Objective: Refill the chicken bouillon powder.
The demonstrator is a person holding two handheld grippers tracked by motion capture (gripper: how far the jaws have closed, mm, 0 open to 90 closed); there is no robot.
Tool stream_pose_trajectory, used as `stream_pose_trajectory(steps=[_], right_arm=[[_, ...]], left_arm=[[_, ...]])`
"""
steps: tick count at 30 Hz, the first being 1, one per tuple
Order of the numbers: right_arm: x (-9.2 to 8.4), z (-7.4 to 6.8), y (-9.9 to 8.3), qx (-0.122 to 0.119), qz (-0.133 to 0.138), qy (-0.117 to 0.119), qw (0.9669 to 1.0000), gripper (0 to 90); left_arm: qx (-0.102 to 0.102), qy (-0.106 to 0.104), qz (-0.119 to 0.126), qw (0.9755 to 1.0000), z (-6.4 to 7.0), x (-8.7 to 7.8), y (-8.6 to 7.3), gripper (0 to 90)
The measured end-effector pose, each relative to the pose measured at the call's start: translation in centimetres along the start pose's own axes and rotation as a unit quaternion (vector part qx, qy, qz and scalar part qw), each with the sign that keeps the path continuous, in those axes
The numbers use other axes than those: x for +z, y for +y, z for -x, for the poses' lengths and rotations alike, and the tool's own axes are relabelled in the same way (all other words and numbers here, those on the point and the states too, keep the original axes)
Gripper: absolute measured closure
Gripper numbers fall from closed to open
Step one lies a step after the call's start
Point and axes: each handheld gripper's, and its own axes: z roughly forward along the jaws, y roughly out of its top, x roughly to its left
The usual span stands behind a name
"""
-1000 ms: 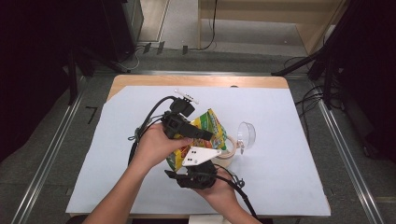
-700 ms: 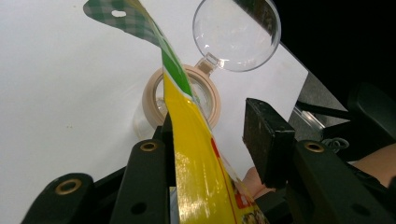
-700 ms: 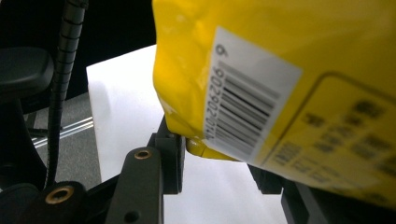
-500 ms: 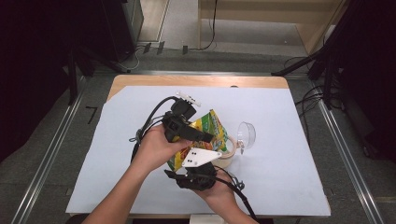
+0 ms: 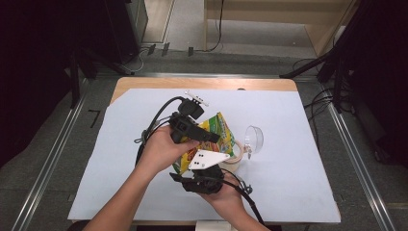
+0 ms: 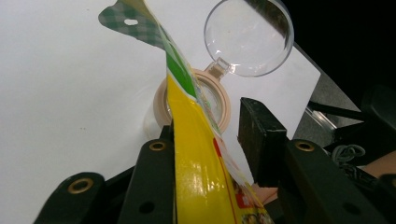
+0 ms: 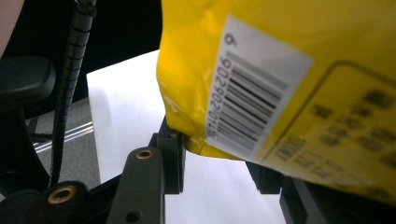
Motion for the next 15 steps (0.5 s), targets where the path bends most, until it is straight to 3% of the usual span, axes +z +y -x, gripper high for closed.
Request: stream_pose_trajectory(steps=[5,11,15], right_arm=[[-0.03,-0.12,-0.02,-0.005,-0.003,0.005,1.0000,56.8],[-0.14,-0.11,0.02,-0.011,-0.002,-0.003,0.9999,64.4],[-0.15,-0.07,-0.01,-0.010,-0.003,-0.009,0.9999,66.2]], left_arm=[[-0.002,0.006,-0.004,1.0000,0.17,0.08,0.21,69.8],[-0.006,0.000,-0.003,1.0000,0.09,0.06,0.35,71.1],[0.014,0.013,-0.003,0.9998,0.68,0.16,0.43,74.1]])
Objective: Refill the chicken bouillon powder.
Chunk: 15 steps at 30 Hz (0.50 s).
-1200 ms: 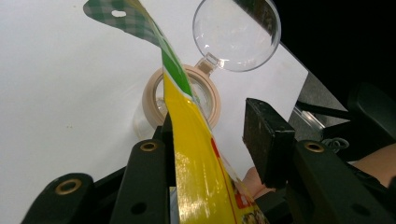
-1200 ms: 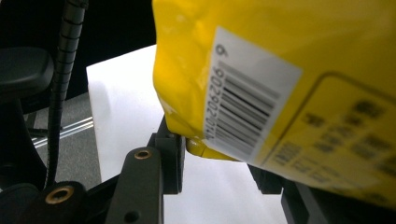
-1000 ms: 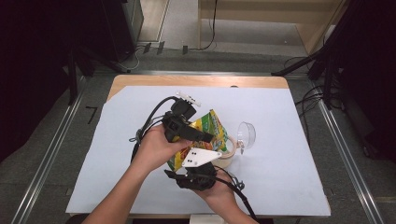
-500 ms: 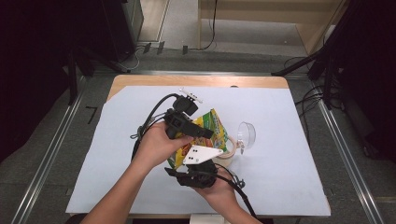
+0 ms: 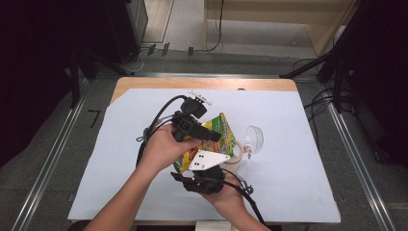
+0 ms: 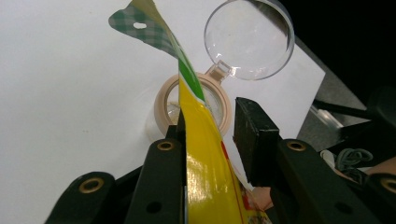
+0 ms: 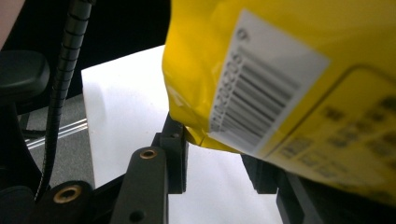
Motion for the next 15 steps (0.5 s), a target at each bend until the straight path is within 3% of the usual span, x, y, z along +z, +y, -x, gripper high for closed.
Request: stream_pose_trajectory(steps=[3,15], right_arm=[[-0.01,0.05,-0.01,0.015,0.002,0.008,0.9998,66.6],[0.36,0.02,0.46,0.017,0.006,0.012,0.9998,67.0]], left_arm=[[0.007,0.009,0.003,0.9999,0.42,-0.03,0.12,76.6],[-0.005,0.008,0.008,0.9999,-0.01,-0.52,0.17,76.8]])
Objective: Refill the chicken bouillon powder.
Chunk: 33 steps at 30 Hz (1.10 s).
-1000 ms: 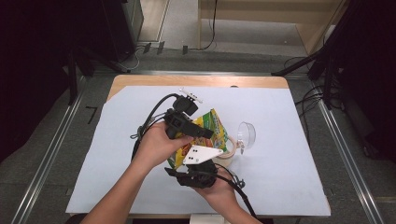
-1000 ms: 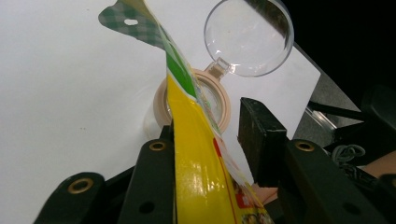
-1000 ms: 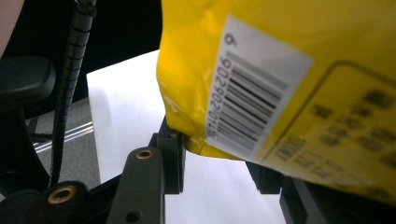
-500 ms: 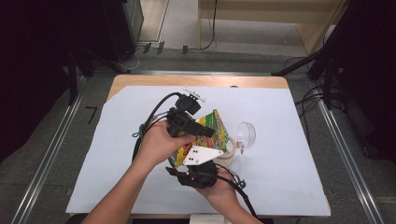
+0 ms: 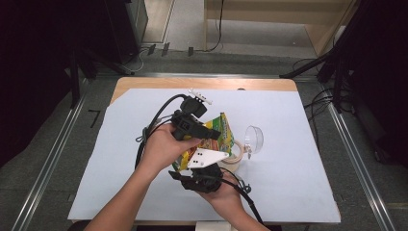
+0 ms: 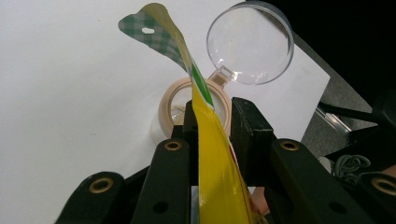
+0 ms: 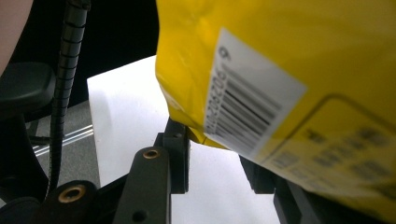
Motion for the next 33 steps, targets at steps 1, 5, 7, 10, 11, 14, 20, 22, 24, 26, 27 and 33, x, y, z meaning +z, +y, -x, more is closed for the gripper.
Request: stream_pose_trajectory(steps=[1,5,7,10,11,14,20,22,24,26,27,33], right_arm=[[0.0,0.0,0.1,-0.001,0.000,0.000,1.0000,66.9],[0.1,0.1,0.2,-0.003,0.001,0.000,1.0000,68.2],[0.2,0.1,0.2,0.002,0.002,0.007,1.0000,68.4],[0.2,0.1,0.3,0.000,0.006,0.007,1.0000,68.1],[0.2,0.1,0.3,-0.002,0.006,0.005,1.0000,68.0],[0.3,0.2,0.5,0.001,0.002,0.002,1.0000,67.9],[0.3,0.2,0.5,-0.004,-0.006,0.001,1.0000,68.1],[0.2,0.3,0.8,-0.001,-0.015,0.000,0.9999,68.0],[0.1,0.2,0.9,0.000,-0.021,-0.003,0.9998,67.9],[0.1,0.2,1.0,-0.005,-0.023,-0.006,0.9997,67.9],[0.1,0.3,0.9,-0.006,-0.022,-0.005,0.9997,67.9],[0.1,0.4,0.8,-0.007,-0.020,-0.005,0.9998,67.9]], left_arm=[[0.001,0.001,0.000,1.0000,0.0,-0.1,0.0,77.0],[0.004,0.008,0.002,1.0000,0.2,-0.2,0.0,78.1],[-0.004,0.010,0.003,0.9999,0.1,-0.2,0.0,78.1],[-0.015,0.002,0.008,0.9999,0.0,-0.4,0.1,77.8],[-0.017,0.001,0.008,0.9998,-0.1,-0.3,0.2,77.6],[-0.021,-0.003,0.009,0.9997,-0.3,-0.3,0.2,77.5],[-0.025,-0.009,0.000,0.9996,-0.7,-0.1,0.4,77.6],[-0.040,-0.013,0.002,0.9991,-1.0,-0.1,0.5,78.0],[-0.041,-0.016,0.000,0.9990,-1.2,0.0,0.5,77.9],[-0.042,-0.018,0.000,0.9989,-1.3,0.0,0.5,77.7],[-0.041,-0.020,-0.001,0.9990,-1.4,0.1,0.5,77.5],[-0.043,-0.025,0.000,0.9988,-1.5,0.2,0.6,77.1]])
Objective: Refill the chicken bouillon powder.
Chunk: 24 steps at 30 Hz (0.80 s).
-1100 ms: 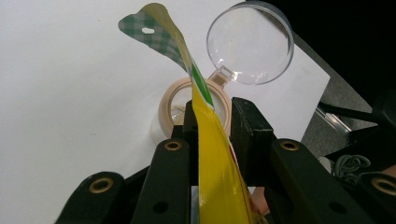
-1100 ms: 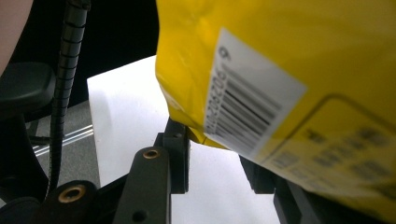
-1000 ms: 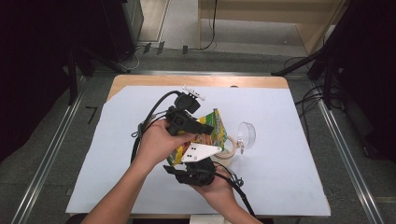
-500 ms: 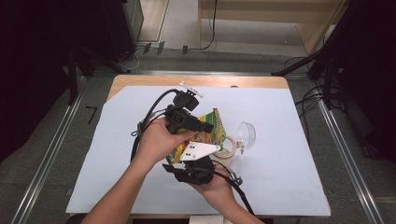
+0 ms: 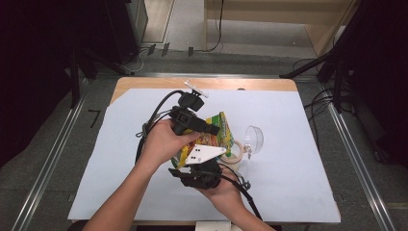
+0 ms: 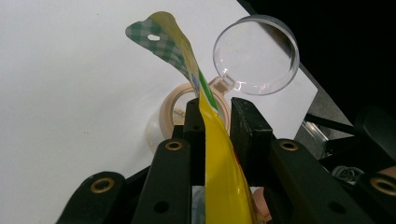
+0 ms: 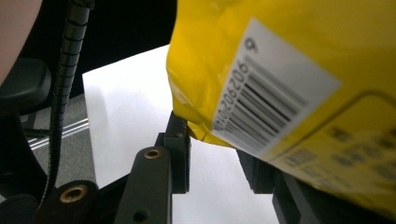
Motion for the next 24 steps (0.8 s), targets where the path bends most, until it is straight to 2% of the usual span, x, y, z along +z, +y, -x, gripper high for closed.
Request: stream_pose_trajectory(steps=[7,16,21,24], right_arm=[[-0.08,0.13,-0.22,-0.001,-0.003,-0.003,1.0000,67.9],[-0.13,0.24,-0.26,-0.003,0.002,0.003,1.0000,67.6],[-0.14,0.10,-0.37,-0.006,0.006,-0.001,1.0000,67.4],[-0.02,0.11,-0.66,-0.010,0.011,-0.010,0.9998,67.8]], left_arm=[[0.006,0.000,-0.002,1.0000,0.11,0.22,0.00,76.5],[-0.007,-0.010,0.002,0.9999,-0.29,0.16,0.05,76.7],[-0.004,-0.008,0.001,1.0000,-0.08,0.16,-0.02,75.6],[-0.005,-0.015,0.003,0.9999,-0.03,0.21,-0.14,75.8]])
